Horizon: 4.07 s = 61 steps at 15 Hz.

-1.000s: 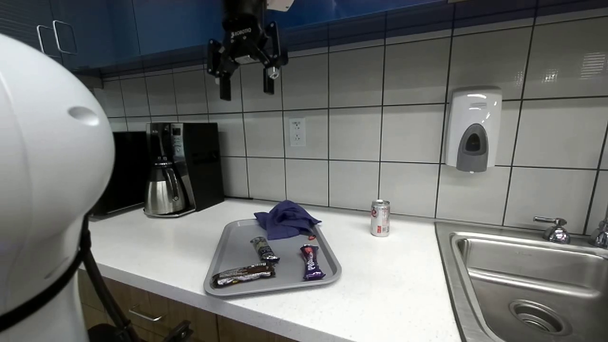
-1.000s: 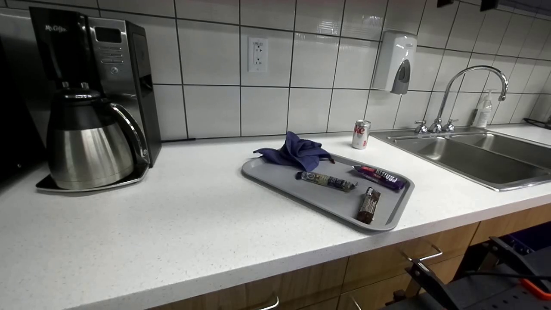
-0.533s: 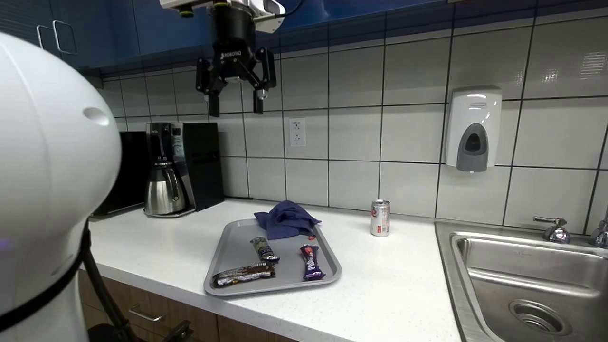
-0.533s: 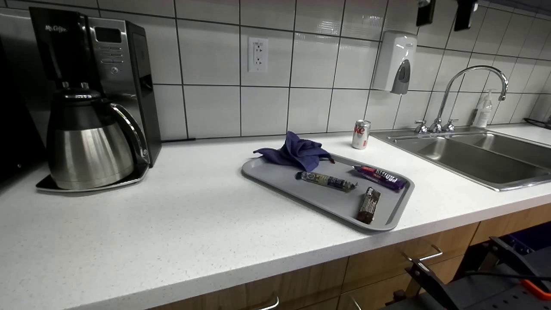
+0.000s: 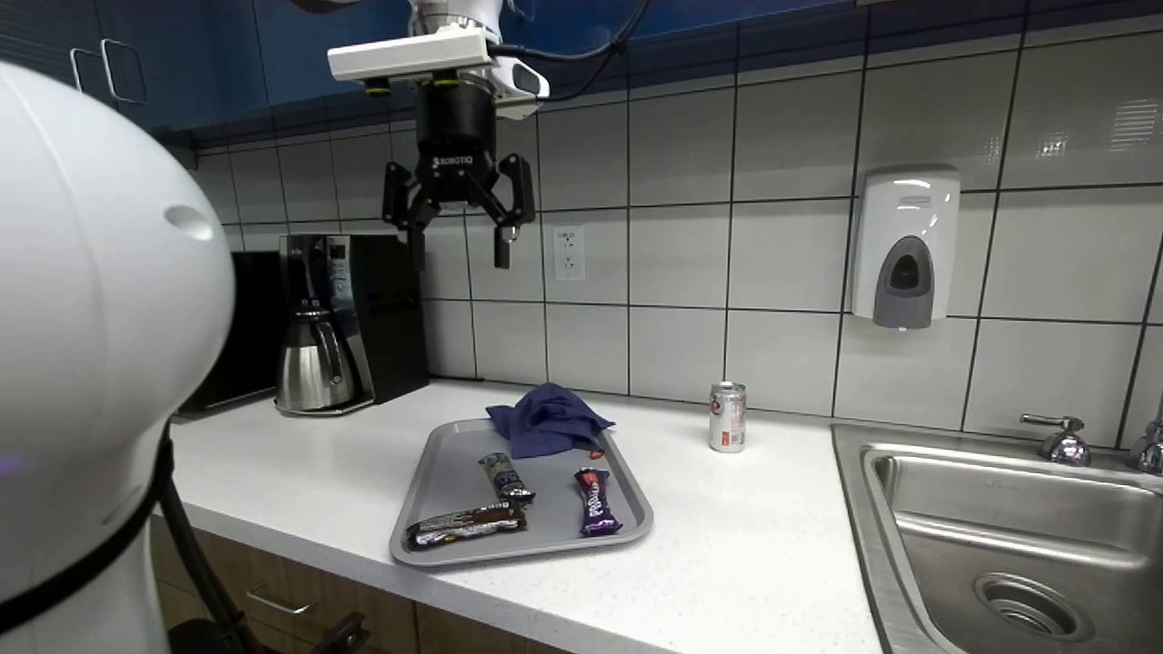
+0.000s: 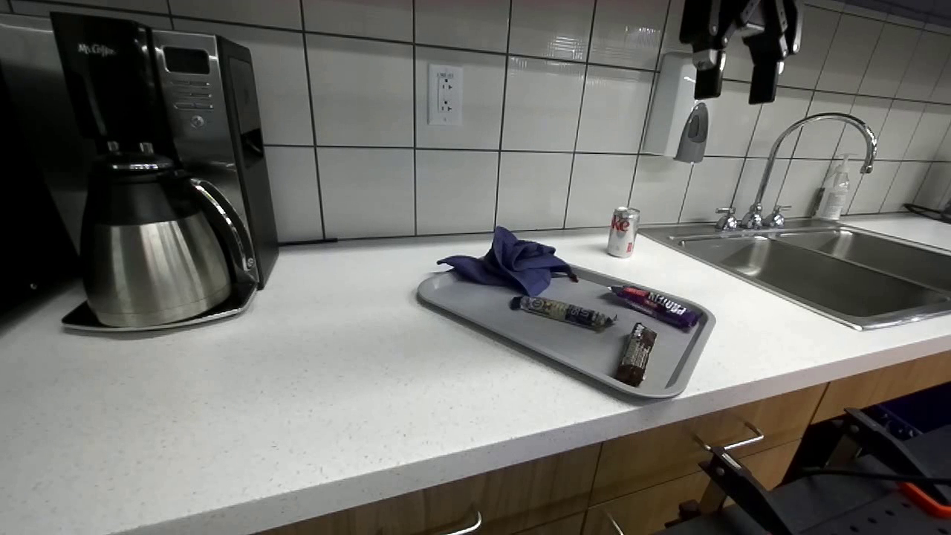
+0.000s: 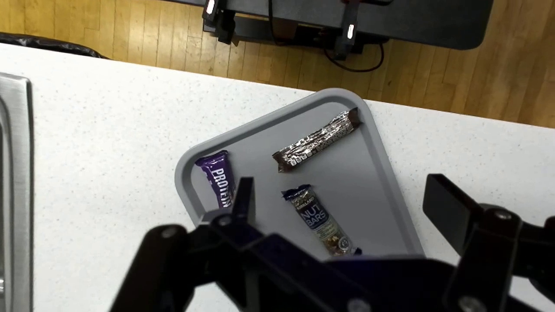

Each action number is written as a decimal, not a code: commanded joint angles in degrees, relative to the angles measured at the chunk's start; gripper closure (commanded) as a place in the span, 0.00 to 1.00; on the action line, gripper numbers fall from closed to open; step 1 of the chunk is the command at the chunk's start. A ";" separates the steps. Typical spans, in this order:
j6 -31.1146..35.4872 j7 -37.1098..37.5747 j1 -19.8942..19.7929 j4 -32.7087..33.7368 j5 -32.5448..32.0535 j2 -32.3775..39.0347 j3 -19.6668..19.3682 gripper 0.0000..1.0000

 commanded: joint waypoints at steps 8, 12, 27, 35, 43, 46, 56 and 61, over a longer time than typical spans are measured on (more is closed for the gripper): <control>3.50 -9.82 1.20 -0.98 -0.35 4.84 -0.42 0.00; 3.19 -12.49 1.29 -0.76 -0.55 5.44 -0.51 0.00; 2.79 -11.83 0.97 -1.00 -0.25 5.54 -0.25 0.00; 3.00 -11.30 1.09 -0.82 -0.83 5.81 0.29 0.00; 10.58 -12.92 3.02 -2.66 -0.99 7.11 0.89 0.00; 15.09 -14.36 2.85 -3.97 -1.39 8.70 0.24 0.00; 30.23 -25.53 2.58 -3.98 -0.31 20.62 -2.39 0.00; 35.12 -31.15 2.34 -3.16 0.62 25.65 -1.68 0.00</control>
